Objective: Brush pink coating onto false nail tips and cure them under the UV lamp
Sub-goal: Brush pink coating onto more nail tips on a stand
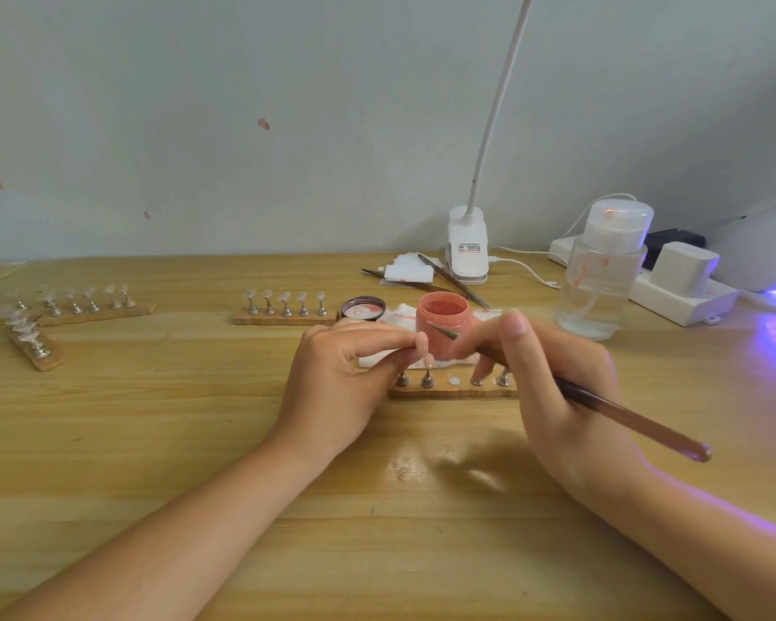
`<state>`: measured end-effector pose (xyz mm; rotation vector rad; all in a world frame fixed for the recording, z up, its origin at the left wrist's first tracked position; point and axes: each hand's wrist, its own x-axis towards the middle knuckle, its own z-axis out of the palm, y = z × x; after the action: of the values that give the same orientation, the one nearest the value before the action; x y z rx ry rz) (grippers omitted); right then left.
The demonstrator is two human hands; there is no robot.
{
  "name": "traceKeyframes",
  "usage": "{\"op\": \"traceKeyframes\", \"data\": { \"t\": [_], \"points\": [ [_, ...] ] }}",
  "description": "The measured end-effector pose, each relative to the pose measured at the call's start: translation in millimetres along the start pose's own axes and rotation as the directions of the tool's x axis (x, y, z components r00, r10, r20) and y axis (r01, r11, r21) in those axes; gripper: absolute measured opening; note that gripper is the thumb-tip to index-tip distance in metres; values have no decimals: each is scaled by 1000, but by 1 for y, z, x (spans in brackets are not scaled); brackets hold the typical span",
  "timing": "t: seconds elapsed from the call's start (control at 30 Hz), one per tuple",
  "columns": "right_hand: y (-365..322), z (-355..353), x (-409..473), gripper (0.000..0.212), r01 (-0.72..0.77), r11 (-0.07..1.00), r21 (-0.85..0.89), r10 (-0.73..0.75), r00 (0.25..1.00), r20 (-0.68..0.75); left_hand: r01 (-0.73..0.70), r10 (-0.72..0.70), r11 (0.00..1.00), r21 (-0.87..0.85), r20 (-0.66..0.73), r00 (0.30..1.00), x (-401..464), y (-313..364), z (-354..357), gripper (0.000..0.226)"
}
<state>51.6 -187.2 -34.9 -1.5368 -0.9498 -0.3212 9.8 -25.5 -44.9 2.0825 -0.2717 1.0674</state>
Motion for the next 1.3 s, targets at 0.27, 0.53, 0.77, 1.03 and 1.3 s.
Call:
{"op": "traceKeyframes", "data": {
  "t": [0.27,0.53,0.77,1.03,1.3],
  "points": [
    [0,1,1,48,-33,996,84,37,998,-48,72,-72,997,-8,22,997,0,1,0,17],
    [-1,1,1,49,-42,993,112,48,998,-46,50,-50,999,-14,3,999,0,-5,1,30],
    [-3,0,-1,49,-67,991,112,72,996,-45,62,-62,998,-15,3,998,0,0,0,28],
    [-7,-3,0,45,-40,998,51,43,998,-46,64,-63,997,-32,9,998,0,1,0,23],
    [2,3,6,33,32,982,-188,-37,999,-20,100,-98,994,-33,53,994,0,5,-1,17]
  ]
}}
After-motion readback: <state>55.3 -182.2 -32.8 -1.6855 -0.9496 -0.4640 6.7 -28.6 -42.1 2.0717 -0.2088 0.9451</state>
